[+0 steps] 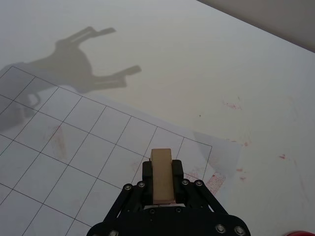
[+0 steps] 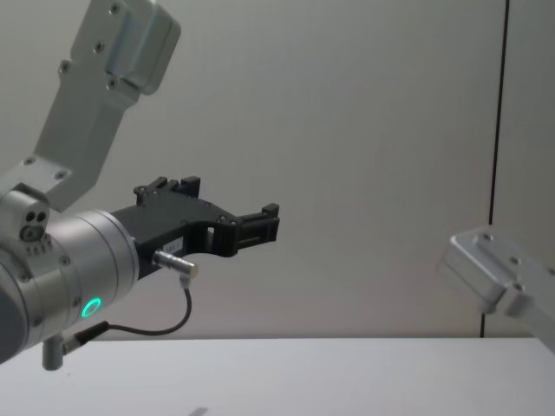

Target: Use the one hand to pick up the stamp and affix it onto the A4 paper.

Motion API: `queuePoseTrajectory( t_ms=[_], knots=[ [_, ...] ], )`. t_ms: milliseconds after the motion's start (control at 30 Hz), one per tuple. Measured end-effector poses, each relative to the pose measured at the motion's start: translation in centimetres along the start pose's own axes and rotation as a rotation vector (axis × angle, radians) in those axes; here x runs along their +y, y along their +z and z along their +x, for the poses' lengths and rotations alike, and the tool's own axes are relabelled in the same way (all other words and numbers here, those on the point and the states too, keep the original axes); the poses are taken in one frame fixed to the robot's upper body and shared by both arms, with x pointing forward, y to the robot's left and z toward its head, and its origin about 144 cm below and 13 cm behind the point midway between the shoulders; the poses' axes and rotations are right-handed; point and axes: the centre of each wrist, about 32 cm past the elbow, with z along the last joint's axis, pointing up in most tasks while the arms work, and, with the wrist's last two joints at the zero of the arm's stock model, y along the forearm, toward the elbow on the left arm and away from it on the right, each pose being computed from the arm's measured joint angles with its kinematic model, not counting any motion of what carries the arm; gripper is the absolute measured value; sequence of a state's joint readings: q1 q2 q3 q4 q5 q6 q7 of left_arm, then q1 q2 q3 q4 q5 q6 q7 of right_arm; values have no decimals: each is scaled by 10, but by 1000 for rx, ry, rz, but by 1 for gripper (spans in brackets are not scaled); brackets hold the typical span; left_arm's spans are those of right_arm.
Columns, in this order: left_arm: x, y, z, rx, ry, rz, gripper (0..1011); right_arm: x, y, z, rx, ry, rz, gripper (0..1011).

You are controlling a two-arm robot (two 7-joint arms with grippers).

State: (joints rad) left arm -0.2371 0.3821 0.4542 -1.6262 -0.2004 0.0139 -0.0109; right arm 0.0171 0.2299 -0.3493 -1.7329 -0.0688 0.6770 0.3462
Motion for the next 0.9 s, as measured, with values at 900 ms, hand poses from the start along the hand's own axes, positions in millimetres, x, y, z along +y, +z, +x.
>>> queuePoseTrajectory(
  t_ms=[900],
  knots=[
    [0,0,0,0,0,0,1001,-20,15,10,84,-62,181,213]
  ],
)
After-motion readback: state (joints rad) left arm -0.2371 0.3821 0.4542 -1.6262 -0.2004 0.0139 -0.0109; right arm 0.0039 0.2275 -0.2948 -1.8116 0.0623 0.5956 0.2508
